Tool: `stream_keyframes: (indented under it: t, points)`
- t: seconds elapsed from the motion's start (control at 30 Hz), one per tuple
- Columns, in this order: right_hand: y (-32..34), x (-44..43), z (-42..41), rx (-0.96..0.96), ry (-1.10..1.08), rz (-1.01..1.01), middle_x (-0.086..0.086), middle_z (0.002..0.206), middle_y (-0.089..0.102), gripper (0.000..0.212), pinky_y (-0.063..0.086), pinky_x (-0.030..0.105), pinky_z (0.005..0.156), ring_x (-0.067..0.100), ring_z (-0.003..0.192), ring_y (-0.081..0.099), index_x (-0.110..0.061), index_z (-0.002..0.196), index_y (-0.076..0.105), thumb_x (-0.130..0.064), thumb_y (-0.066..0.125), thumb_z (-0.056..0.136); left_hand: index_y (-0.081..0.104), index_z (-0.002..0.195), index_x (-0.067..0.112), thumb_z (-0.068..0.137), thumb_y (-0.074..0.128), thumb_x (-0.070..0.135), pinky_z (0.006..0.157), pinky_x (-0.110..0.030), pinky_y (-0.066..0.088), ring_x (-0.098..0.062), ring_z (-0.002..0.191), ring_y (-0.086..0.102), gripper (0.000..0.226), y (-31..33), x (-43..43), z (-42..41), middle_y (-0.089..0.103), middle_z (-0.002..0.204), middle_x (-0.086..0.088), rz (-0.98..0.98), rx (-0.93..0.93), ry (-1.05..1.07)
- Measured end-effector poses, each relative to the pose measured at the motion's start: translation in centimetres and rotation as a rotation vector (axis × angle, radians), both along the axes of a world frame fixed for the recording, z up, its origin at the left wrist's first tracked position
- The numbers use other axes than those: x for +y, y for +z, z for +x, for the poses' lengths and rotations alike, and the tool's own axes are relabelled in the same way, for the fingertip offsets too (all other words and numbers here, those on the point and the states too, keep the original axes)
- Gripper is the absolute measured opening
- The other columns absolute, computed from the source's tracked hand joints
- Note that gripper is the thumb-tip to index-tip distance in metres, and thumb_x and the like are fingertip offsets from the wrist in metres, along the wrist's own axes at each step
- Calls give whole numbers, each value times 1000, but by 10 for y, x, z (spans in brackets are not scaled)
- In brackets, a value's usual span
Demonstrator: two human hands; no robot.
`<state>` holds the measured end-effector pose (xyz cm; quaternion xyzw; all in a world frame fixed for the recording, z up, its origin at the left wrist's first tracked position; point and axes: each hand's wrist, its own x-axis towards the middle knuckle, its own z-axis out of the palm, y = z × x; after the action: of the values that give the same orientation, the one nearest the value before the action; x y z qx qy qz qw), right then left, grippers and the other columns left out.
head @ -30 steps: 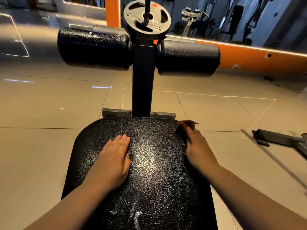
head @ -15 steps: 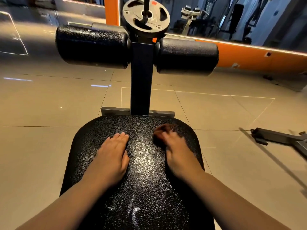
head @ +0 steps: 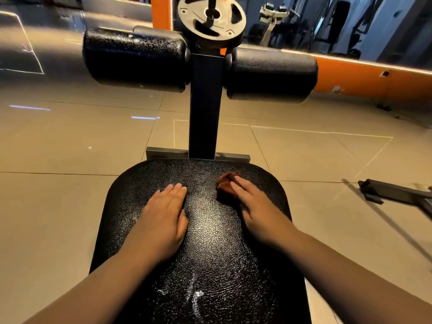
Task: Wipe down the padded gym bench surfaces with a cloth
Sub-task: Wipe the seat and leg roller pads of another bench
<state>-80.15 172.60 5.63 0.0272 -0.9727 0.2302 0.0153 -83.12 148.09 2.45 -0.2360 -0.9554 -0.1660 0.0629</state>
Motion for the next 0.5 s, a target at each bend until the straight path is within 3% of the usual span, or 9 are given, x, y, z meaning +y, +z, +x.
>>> stream_keyframes:
  t: [0.07,0.17,0.27,0.37,0.47,0.5]
  points:
    - [1,20,-11,1,-108,46,-6,165,14,61,1,36,124,21,150,14,-23,159,23,-9,42,103,21,157,21,87,4,50,122,-29,1,-12,151,16,78,0,0,-1,24,162,3,3,4,-2]
    - [2,19,-36,53,-337,17,5,162,23,59,15,37,124,27,146,25,-12,155,31,-6,44,98,24,157,19,89,10,47,122,-30,2,-14,150,19,74,-1,1,-1,27,161,1,2,9,-1]
    - [2,-9,-29,9,-194,-34,-2,167,14,59,12,41,126,21,152,14,-18,159,25,-10,42,103,26,156,18,90,14,45,122,-31,4,-15,150,20,72,0,1,0,28,161,0,10,-2,5]
    - [5,4,-6,-7,14,-27,-9,165,18,61,12,38,126,13,150,17,-25,158,26,-8,42,103,27,156,18,87,9,48,121,-31,4,-15,149,22,77,0,0,0,30,160,0,4,4,1]
    - [8,32,-17,21,-173,-49,-5,152,36,56,15,31,122,14,140,30,-19,152,39,0,42,99,26,156,18,92,16,45,121,-30,2,-14,150,20,70,0,1,1,28,161,1,-1,-1,7]
    - [7,35,-27,32,-274,-57,-1,150,39,53,20,34,121,21,139,34,-17,148,43,1,42,98,25,156,19,92,20,43,121,-30,2,-14,150,19,69,0,2,1,27,161,1,0,-6,11]
